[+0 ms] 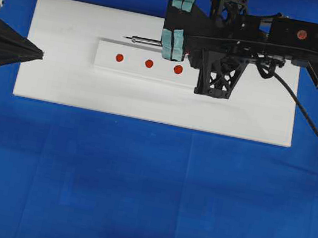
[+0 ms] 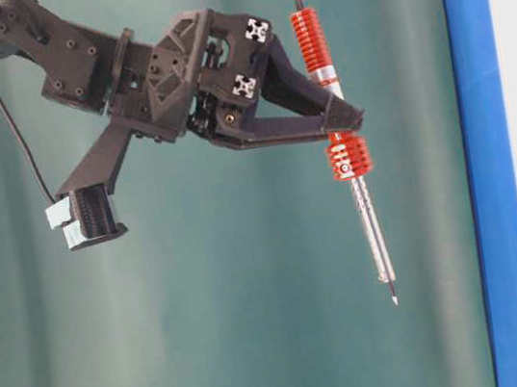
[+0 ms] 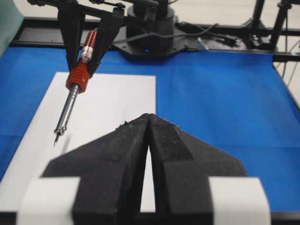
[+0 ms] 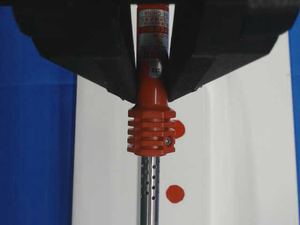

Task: Touch the tip of the soldering iron to the mark.
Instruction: 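Lift the iron tip up and move it right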

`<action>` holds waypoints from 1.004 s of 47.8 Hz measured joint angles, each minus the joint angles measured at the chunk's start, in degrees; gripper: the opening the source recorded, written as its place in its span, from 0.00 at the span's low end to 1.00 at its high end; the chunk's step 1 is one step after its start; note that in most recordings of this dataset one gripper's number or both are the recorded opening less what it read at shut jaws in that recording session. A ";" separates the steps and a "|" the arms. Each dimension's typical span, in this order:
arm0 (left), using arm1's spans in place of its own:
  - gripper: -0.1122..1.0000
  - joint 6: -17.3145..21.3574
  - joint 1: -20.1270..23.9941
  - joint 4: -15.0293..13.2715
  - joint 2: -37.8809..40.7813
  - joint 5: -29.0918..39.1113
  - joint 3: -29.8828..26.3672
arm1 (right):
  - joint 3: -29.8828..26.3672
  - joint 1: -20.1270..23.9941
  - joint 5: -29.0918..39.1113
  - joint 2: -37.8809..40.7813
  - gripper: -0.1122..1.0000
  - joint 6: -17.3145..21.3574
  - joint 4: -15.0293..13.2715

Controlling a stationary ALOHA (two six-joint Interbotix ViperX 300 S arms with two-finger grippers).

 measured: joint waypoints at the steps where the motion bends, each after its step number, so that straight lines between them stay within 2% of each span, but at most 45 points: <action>1: 0.10 0.00 0.00 0.00 0.00 0.00 0.00 | 0.00 0.00 -0.09 -0.09 0.16 0.00 0.00; 20: 0.10 0.00 0.09 0.00 0.00 0.00 0.00 | 0.26 0.00 0.26 -0.44 0.16 0.35 0.00; 48: 0.10 -0.62 0.09 0.00 0.00 0.00 0.00 | 11.07 -0.09 0.35 -10.28 0.16 0.97 0.00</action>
